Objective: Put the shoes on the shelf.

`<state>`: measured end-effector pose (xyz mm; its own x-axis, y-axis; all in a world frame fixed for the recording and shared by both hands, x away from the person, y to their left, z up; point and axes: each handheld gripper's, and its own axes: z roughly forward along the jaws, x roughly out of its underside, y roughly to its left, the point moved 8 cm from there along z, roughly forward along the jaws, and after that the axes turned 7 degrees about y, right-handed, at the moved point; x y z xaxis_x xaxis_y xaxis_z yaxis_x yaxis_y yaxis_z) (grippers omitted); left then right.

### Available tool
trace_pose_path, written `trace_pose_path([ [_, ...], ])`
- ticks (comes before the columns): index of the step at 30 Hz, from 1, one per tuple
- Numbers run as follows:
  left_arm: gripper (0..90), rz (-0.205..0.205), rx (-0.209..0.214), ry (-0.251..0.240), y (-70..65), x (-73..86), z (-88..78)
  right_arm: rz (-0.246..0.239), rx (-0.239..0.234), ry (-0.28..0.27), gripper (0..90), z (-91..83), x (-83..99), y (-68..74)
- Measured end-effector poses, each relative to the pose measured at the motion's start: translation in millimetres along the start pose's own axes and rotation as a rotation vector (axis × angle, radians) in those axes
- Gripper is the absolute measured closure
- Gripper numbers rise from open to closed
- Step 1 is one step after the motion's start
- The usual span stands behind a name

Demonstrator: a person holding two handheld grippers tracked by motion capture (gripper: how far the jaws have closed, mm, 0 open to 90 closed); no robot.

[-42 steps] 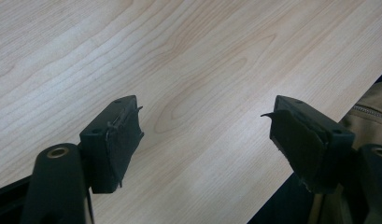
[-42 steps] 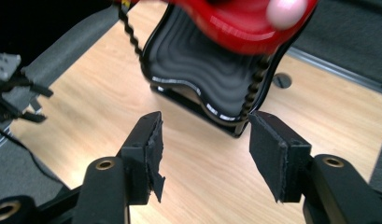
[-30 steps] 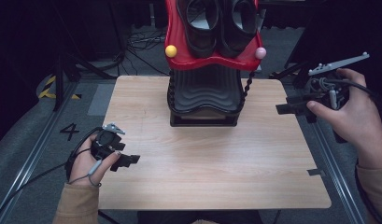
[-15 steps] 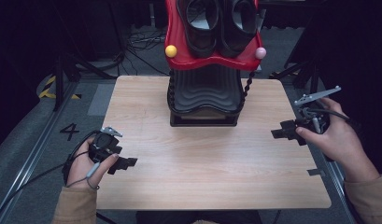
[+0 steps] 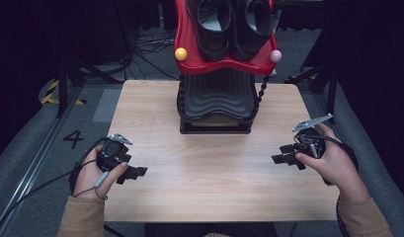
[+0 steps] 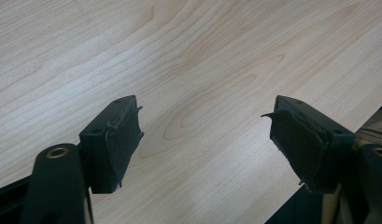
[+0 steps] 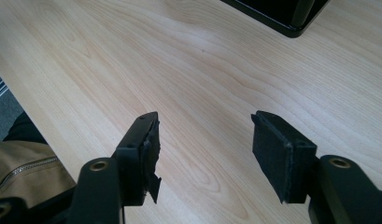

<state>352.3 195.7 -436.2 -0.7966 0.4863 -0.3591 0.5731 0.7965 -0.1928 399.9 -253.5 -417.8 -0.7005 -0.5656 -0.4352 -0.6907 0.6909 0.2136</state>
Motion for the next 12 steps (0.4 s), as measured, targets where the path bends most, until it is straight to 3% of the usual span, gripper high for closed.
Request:
trace_pose_path([
  [5,24.7,0.006,-0.005,0.004,0.3,-1.7,2.6,0.027,-0.004,-0.010,40.0,17.1,6.0,-11.5],
  [8,24.6,0.007,-0.011,0.021,0.3,-3.3,6.8,-0.018,0.045,-0.012,38.2,25.0,9.7,-24.2],
  [12,23.8,0.012,-0.028,0.033,1.5,-5.1,10.1,-0.017,0.046,-0.011,36.1,29.6,15.0,-30.3],
])
